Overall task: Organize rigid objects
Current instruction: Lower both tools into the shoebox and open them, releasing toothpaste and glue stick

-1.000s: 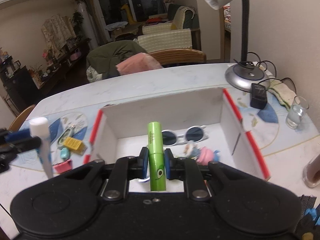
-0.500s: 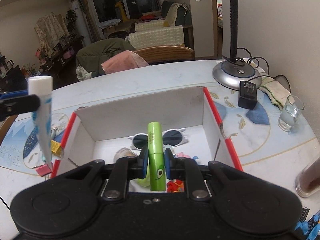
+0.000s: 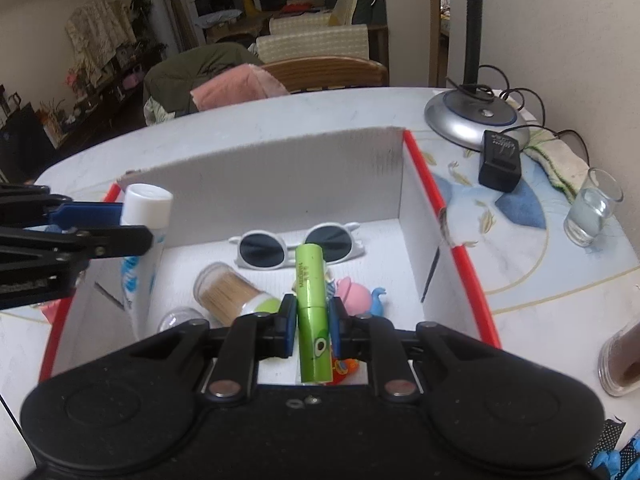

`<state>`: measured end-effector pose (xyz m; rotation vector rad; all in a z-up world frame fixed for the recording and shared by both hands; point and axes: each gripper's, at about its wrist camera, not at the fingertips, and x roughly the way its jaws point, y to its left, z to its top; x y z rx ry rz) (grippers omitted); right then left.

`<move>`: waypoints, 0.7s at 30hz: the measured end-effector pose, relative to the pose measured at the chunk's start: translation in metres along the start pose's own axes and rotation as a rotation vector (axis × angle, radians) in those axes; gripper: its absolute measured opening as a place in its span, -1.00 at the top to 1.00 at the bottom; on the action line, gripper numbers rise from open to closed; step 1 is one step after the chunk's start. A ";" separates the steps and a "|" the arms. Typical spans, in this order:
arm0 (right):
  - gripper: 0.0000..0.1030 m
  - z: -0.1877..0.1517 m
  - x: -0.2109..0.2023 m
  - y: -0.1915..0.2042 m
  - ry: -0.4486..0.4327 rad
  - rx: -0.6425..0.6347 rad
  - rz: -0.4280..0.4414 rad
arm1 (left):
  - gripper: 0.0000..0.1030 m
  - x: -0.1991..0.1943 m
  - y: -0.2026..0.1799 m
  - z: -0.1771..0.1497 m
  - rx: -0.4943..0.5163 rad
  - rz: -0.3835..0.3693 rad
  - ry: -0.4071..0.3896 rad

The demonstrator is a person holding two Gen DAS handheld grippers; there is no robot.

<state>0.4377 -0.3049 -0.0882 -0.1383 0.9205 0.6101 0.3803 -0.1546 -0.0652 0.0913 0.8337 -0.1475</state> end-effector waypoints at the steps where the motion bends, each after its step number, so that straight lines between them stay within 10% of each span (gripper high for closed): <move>1: 0.70 0.000 0.002 0.001 0.005 -0.005 0.000 | 0.39 0.004 -0.001 0.001 0.002 0.004 0.008; 21: 0.69 -0.011 0.030 0.004 0.084 -0.062 -0.007 | 0.39 0.046 0.004 -0.001 -0.020 0.031 0.132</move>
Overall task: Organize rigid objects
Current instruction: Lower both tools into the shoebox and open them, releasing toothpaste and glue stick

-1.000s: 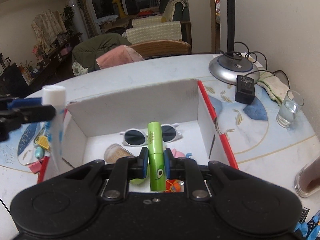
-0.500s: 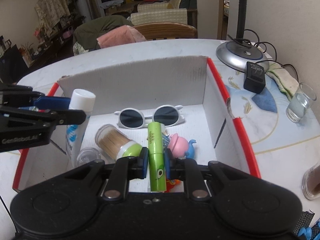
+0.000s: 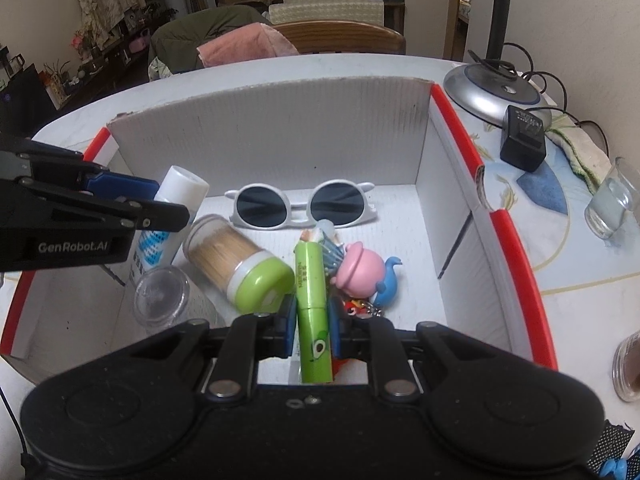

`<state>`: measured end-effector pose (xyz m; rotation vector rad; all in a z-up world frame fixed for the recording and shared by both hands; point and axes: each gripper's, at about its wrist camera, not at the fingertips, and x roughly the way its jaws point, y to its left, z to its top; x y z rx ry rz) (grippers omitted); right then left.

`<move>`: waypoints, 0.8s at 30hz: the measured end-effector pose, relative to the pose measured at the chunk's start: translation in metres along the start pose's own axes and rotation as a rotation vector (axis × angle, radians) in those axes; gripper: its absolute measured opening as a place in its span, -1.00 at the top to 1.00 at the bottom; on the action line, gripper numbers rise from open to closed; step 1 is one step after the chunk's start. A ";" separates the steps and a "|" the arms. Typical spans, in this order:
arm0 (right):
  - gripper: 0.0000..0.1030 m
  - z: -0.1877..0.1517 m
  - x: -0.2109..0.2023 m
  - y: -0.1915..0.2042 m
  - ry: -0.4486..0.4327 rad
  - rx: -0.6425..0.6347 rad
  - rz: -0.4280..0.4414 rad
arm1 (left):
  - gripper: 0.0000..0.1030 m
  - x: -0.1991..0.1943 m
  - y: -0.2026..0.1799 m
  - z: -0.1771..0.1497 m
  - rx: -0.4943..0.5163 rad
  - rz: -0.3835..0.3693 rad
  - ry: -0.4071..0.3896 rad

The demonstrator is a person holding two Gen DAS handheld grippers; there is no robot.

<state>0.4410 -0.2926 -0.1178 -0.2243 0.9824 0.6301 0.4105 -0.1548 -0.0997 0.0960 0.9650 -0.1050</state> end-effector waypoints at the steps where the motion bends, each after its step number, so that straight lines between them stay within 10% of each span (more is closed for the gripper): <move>1: 0.69 0.000 0.001 0.000 0.003 0.001 0.002 | 0.39 0.001 0.001 -0.001 -0.006 -0.001 0.003; 24: 0.46 -0.004 -0.033 0.002 -0.054 0.057 0.046 | 0.39 -0.031 0.012 -0.011 -0.080 -0.024 -0.059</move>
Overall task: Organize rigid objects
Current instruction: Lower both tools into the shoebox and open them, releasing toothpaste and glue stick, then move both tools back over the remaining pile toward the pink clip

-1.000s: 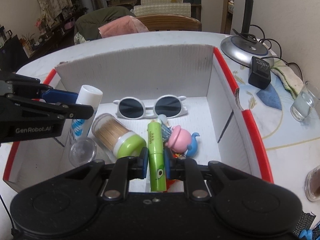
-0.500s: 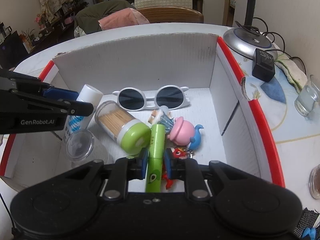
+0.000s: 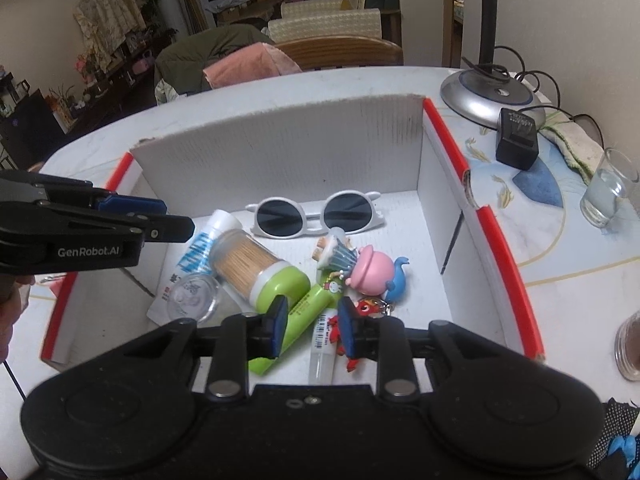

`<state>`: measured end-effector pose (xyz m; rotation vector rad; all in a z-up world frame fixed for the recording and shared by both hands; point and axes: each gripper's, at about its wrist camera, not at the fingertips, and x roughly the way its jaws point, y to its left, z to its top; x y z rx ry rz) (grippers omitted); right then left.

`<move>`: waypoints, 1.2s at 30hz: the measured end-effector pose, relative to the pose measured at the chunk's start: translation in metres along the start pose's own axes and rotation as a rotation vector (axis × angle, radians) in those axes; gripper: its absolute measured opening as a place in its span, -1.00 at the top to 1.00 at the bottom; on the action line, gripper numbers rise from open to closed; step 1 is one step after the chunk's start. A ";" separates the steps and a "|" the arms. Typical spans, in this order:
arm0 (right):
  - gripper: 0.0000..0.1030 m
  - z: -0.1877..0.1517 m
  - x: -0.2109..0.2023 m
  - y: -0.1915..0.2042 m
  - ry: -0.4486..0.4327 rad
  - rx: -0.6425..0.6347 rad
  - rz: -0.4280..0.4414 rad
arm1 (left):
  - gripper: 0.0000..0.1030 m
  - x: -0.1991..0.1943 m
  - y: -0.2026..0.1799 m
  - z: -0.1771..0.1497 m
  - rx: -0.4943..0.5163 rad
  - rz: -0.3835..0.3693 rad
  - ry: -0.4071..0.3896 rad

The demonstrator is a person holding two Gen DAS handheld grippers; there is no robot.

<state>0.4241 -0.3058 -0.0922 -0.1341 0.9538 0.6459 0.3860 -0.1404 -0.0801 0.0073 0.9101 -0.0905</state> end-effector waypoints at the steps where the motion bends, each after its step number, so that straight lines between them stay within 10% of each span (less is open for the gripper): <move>1: 0.44 0.000 -0.003 0.001 -0.006 0.002 0.003 | 0.39 -0.003 0.000 -0.001 -0.002 -0.002 -0.006; 10: 0.30 -0.002 -0.033 0.017 -0.066 -0.003 0.036 | 0.37 -0.041 0.001 -0.010 -0.010 -0.017 -0.073; 14: 0.22 -0.003 -0.046 0.029 -0.091 -0.009 0.052 | -0.20 -0.063 0.004 -0.017 -0.019 -0.019 -0.120; 36: -0.63 -0.013 -0.078 0.114 -0.157 -0.029 0.075 | -0.60 -0.140 0.057 -0.061 -0.061 -0.036 -0.206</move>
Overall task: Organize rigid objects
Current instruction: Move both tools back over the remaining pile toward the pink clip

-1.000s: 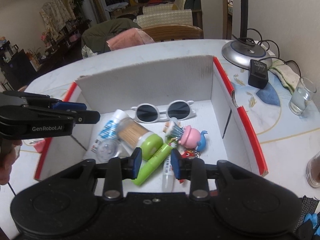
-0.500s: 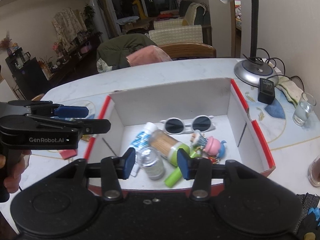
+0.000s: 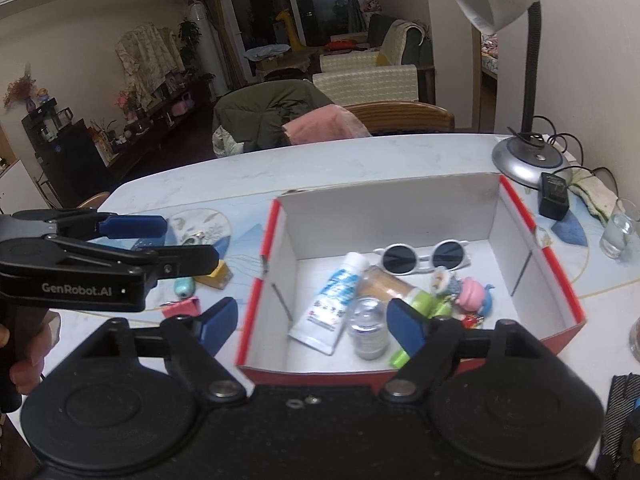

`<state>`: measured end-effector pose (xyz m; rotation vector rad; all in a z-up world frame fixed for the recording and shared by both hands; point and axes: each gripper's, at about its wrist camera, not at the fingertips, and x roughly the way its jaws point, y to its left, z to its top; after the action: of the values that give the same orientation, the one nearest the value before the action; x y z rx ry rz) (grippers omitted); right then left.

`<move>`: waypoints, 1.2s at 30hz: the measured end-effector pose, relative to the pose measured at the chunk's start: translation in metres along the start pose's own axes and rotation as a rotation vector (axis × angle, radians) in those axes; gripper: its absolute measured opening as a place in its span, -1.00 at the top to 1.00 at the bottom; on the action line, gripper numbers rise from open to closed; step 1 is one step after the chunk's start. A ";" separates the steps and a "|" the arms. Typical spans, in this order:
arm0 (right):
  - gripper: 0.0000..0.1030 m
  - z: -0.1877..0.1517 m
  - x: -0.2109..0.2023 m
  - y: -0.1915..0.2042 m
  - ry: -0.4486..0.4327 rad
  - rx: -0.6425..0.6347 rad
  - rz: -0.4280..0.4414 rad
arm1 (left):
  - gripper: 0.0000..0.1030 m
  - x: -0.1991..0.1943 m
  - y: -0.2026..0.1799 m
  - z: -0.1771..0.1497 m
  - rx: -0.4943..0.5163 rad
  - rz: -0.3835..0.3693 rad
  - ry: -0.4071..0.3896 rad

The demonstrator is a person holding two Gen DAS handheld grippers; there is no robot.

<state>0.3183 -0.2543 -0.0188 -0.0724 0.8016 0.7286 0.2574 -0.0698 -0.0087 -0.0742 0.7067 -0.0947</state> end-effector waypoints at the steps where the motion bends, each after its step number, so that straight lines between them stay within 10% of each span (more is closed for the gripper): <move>1: -0.65 0.000 0.001 0.004 0.000 -0.001 0.001 | -0.60 -0.002 0.004 -0.001 -0.008 0.003 0.002; 11: -0.79 -0.006 0.007 0.041 0.016 -0.014 0.000 | -0.95 -0.014 0.046 -0.018 -0.089 0.010 0.024; 36: -0.85 -0.011 0.066 0.125 0.124 -0.084 0.032 | -0.99 0.013 0.180 -0.053 -0.187 0.102 0.169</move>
<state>0.2643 -0.1258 -0.0456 -0.1820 0.8923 0.7940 0.2435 0.1051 -0.0750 -0.2102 0.8860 0.0641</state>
